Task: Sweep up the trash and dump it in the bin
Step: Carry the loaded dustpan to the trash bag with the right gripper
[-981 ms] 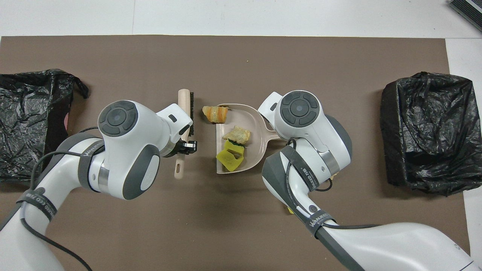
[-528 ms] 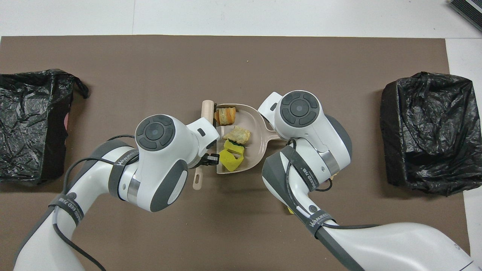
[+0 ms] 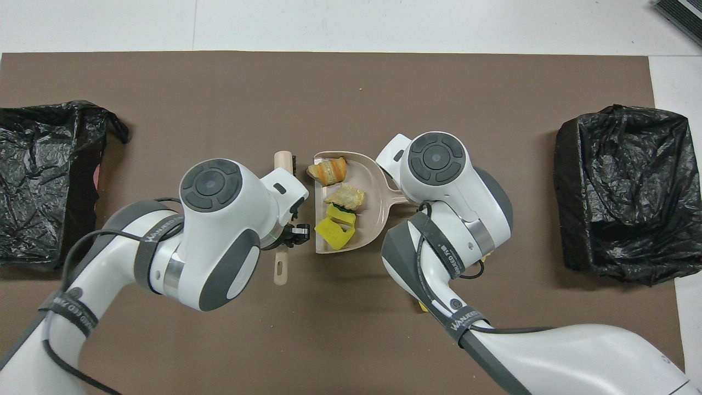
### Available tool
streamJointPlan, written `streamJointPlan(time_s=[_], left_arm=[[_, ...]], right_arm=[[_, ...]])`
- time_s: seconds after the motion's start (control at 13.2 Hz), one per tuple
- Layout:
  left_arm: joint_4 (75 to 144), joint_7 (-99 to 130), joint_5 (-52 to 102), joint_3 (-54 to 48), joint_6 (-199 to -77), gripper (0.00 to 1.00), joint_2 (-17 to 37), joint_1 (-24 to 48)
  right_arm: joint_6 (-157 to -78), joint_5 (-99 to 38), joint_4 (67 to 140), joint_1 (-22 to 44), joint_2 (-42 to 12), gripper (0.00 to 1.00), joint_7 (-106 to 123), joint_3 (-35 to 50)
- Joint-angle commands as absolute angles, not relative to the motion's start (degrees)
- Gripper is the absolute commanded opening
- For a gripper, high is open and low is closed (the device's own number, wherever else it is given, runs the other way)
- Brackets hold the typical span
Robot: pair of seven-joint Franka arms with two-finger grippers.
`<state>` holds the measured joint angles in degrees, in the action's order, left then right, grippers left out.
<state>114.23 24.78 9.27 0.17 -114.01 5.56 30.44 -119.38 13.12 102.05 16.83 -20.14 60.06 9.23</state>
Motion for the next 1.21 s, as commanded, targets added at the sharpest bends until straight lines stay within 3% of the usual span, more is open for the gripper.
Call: streamJointPlan(time_s=[0.0,0.3,0.38,0.91,1.13], left_arm=[[116.97,29.08,7.57,-0.09,-107.95,0.00,-2.35,30.41],[132.32,33.48,7.47,-1.05,-113.09,0.00,-13.16,35.33],[133.32,34.97,7.47,-1.32,-113.55,0.00,-13.79,36.20],[138.68,47.37,7.56,-1.32,-124.78,0.00,-9.59,47.79],[141.32,47.55,7.56,-1.32,-129.01,0.00,-9.41,48.95]], right_arm=[[-120.50,11.87,103.80,15.65,-18.98,0.00,63.37,9.76],[-121.81,10.37,103.54,15.73,-18.98,0.00,63.28,9.76],[-121.82,10.37,103.45,15.73,-18.98,0.00,63.28,9.76],[-121.82,10.37,103.36,15.03,-19.16,0.00,64.34,9.76],[-121.82,10.37,103.36,14.94,-19.16,0.00,64.42,9.76]])
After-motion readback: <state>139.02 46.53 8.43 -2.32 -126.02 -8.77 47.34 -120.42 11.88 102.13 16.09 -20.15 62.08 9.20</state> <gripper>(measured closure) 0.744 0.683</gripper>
